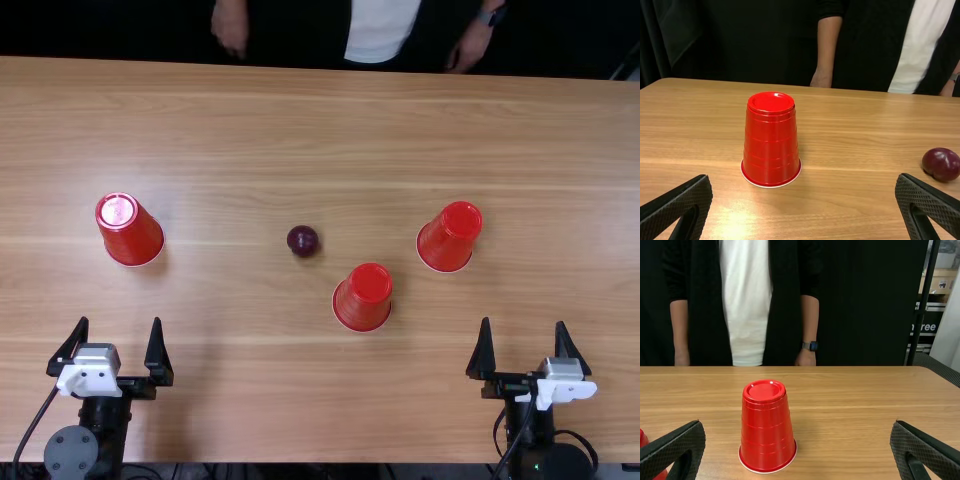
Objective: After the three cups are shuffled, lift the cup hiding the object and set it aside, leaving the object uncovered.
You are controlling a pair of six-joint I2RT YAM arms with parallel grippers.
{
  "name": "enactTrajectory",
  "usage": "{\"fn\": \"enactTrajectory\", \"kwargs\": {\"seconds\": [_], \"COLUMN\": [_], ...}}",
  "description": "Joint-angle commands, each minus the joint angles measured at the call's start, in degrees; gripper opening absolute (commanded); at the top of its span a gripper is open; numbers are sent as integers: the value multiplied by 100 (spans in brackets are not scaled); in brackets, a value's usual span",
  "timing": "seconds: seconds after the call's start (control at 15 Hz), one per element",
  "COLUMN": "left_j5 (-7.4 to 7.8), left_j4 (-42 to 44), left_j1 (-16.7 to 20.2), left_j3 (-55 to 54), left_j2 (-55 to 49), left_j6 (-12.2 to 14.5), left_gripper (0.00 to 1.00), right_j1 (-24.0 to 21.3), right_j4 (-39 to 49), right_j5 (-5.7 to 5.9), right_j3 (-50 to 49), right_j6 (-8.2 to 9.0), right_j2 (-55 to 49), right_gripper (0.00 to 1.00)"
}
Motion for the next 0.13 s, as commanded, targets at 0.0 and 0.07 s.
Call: {"fn": "enactTrajectory", "kwargs": {"seconds": [0.0,0.07], "left_j5": [39,39], "left_j4": [-18,-18], "left_j1": [12,12], "left_j3": [-84,-84], "left_j2": [-58,-58], "left_j6": [17,17], "left_gripper": [100,100], "right_j1": [-40,-40], "right_j4": [21,21], "right_j5": [-56,-56], "right_j3": [-34,-25], "right_j6": [34,44], "right_j2": [-16,-16], "right_gripper": [100,100]}}
